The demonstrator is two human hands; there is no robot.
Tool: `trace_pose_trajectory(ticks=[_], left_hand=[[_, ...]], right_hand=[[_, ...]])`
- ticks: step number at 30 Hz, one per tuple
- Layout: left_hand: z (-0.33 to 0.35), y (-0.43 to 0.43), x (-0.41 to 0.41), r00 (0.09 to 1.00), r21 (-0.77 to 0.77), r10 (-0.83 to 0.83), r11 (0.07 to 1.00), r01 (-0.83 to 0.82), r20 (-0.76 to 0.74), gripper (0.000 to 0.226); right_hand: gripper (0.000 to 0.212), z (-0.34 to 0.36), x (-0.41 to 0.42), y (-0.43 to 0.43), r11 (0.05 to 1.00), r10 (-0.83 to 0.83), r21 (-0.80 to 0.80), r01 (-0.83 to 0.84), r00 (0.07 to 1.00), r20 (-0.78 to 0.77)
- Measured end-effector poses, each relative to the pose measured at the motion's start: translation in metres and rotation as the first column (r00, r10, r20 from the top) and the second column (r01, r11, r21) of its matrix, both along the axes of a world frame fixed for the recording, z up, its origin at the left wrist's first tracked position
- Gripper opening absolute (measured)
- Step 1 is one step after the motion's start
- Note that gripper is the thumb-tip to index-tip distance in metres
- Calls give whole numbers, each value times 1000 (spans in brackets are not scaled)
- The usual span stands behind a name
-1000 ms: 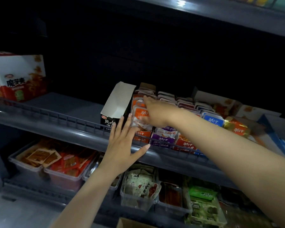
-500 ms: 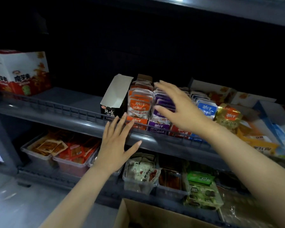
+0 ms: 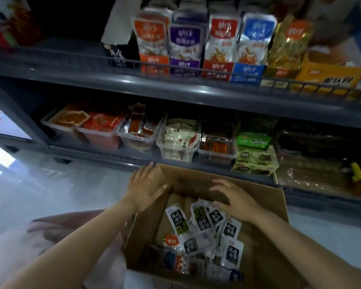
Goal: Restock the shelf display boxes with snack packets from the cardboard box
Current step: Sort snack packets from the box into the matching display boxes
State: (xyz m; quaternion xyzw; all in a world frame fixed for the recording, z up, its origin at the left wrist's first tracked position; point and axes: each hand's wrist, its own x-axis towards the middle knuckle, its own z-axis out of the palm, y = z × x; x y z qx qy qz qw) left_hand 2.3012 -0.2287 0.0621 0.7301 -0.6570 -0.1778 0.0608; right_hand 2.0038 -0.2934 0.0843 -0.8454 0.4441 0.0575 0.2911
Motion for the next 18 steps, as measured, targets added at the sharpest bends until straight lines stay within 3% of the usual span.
trace_pose_trajectory(ticks=[4, 9, 14, 18], left_hand=[[-31, 28, -16, 991, 142, 116, 984, -105, -71, 88], [-38, 49, -12, 921, 254, 320, 931, -262, -221, 82], [-40, 48, -9, 906, 301, 356, 911, -282, -228, 75], [-49, 36, -6, 918, 275, 343, 919, -283, -199, 78]], right_hand=[[56, -89, -4, 19, 926, -139, 343, 159, 987, -80], [65, -155, 16, 48, 769, -225, 599, 224, 972, -76], [70, -199, 54, 69, 687, -242, 694, 215, 968, -61], [73, -226, 85, 79, 773, -99, 627, 99, 994, -35]])
